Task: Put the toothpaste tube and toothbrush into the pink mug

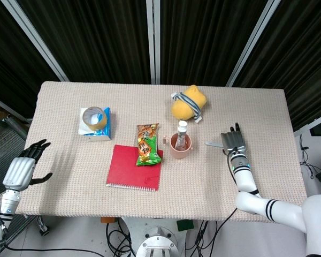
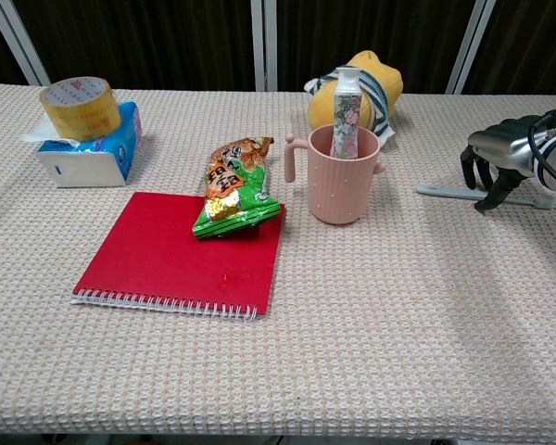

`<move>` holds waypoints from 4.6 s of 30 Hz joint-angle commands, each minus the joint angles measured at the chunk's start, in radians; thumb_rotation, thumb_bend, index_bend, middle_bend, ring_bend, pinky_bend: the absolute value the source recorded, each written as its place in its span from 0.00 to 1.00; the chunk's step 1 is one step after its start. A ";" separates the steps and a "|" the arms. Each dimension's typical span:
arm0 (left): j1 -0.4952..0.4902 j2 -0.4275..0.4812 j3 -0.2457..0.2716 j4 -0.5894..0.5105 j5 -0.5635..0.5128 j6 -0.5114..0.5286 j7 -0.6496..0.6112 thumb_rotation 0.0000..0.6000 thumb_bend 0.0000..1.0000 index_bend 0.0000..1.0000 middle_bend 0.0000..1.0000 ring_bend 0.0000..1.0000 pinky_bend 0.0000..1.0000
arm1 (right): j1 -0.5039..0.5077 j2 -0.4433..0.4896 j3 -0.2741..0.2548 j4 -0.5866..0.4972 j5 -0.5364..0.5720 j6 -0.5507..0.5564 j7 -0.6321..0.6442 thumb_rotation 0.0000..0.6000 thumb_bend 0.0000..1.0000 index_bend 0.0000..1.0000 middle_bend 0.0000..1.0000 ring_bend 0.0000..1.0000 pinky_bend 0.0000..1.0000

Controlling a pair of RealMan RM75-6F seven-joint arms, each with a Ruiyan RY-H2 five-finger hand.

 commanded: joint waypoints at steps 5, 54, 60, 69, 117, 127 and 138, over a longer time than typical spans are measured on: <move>-0.002 -0.001 0.000 0.003 -0.003 -0.006 -0.001 1.00 0.16 0.12 0.05 0.09 0.22 | -0.001 0.022 0.004 -0.019 -0.001 0.004 0.005 1.00 0.65 0.49 0.50 0.15 0.00; -0.006 -0.008 -0.001 0.012 -0.022 -0.030 0.016 1.00 0.16 0.12 0.05 0.09 0.22 | 0.004 -0.040 -0.007 0.075 -0.030 -0.020 0.008 1.00 0.73 0.58 0.56 0.18 0.00; -0.005 -0.008 0.000 0.013 -0.022 -0.029 0.014 1.00 0.16 0.12 0.05 0.09 0.22 | 0.006 -0.046 -0.005 0.083 -0.030 -0.024 0.003 1.00 0.73 0.58 0.56 0.18 0.00; -0.006 -0.007 -0.001 0.014 -0.022 -0.029 0.011 1.00 0.16 0.12 0.05 0.09 0.22 | -0.003 -0.046 -0.002 0.081 -0.061 -0.007 0.021 1.00 0.75 0.65 0.61 0.22 0.00; -0.003 -0.014 0.000 0.009 -0.001 0.001 -0.003 1.00 0.16 0.11 0.05 0.09 0.22 | 0.069 0.430 -0.059 -0.262 -1.089 0.218 -0.440 1.00 0.75 0.70 0.64 0.22 0.00; -0.010 -0.027 0.000 0.025 0.005 -0.002 -0.018 1.00 0.16 0.11 0.05 0.09 0.22 | 0.140 0.428 -0.052 -0.283 -1.120 0.010 -0.550 1.00 0.75 0.71 0.65 0.22 0.00; -0.008 -0.033 -0.004 0.044 0.003 0.009 -0.045 1.00 0.16 0.11 0.05 0.09 0.22 | 0.203 0.399 -0.051 -0.268 -1.155 -0.172 -0.617 1.00 0.75 0.72 0.65 0.22 0.00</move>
